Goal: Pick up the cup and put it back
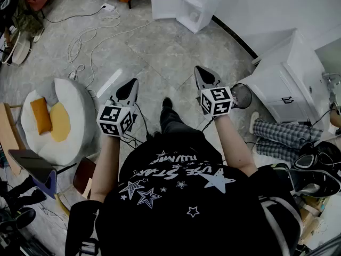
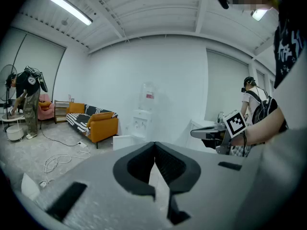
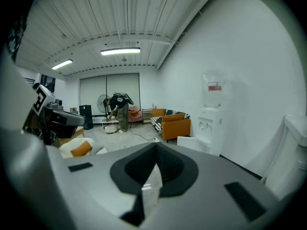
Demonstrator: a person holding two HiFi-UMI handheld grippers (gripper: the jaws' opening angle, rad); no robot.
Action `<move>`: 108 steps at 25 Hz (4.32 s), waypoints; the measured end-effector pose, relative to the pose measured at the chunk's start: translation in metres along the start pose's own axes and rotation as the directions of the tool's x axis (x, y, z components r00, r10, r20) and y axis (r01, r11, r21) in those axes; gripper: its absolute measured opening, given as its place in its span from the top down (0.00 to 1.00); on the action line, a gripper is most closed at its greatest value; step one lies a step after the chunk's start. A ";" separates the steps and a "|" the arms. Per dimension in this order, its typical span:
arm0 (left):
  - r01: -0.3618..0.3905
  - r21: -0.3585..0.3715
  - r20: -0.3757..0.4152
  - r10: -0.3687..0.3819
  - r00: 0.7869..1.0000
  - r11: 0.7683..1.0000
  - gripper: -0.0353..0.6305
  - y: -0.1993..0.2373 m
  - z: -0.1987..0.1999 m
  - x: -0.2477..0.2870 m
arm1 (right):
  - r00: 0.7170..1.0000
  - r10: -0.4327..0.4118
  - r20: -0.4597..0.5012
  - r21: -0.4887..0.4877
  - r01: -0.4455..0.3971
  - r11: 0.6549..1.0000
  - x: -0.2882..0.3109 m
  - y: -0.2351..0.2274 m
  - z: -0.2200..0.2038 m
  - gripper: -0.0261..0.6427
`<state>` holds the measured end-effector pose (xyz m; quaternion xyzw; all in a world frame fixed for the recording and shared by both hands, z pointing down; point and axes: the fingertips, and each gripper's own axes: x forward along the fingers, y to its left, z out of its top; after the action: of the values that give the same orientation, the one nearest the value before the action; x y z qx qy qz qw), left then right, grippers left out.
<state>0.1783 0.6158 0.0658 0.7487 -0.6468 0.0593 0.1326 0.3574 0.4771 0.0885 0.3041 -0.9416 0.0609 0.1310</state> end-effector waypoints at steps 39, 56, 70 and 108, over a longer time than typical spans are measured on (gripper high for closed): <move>-0.090 -0.104 -0.056 0.085 0.995 0.991 0.93 0.158 0.007 0.092 | 0.997 -0.063 -0.046 0.135 0.068 0.989 0.202 -0.052 0.009 0.57; 0.016 -0.018 -0.105 -0.018 0.994 1.000 0.93 0.239 0.104 0.322 | 0.984 -0.149 -0.099 0.239 0.169 0.956 0.354 -0.221 0.036 0.59; 0.273 0.035 -0.210 -0.260 0.942 0.961 0.93 0.261 0.115 0.483 | 0.918 -0.333 -0.215 0.345 0.390 0.854 0.402 -0.301 0.000 0.62; 0.603 0.072 -0.278 -0.564 0.777 0.795 0.93 0.422 -0.250 0.903 | 0.698 -0.596 -0.397 0.229 0.705 0.672 0.778 -0.539 -0.381 0.84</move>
<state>-0.0751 -0.2296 0.5912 0.9074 -0.3543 0.1567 0.1632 0.1474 -0.3174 0.6929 0.6291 -0.7098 0.2267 0.2214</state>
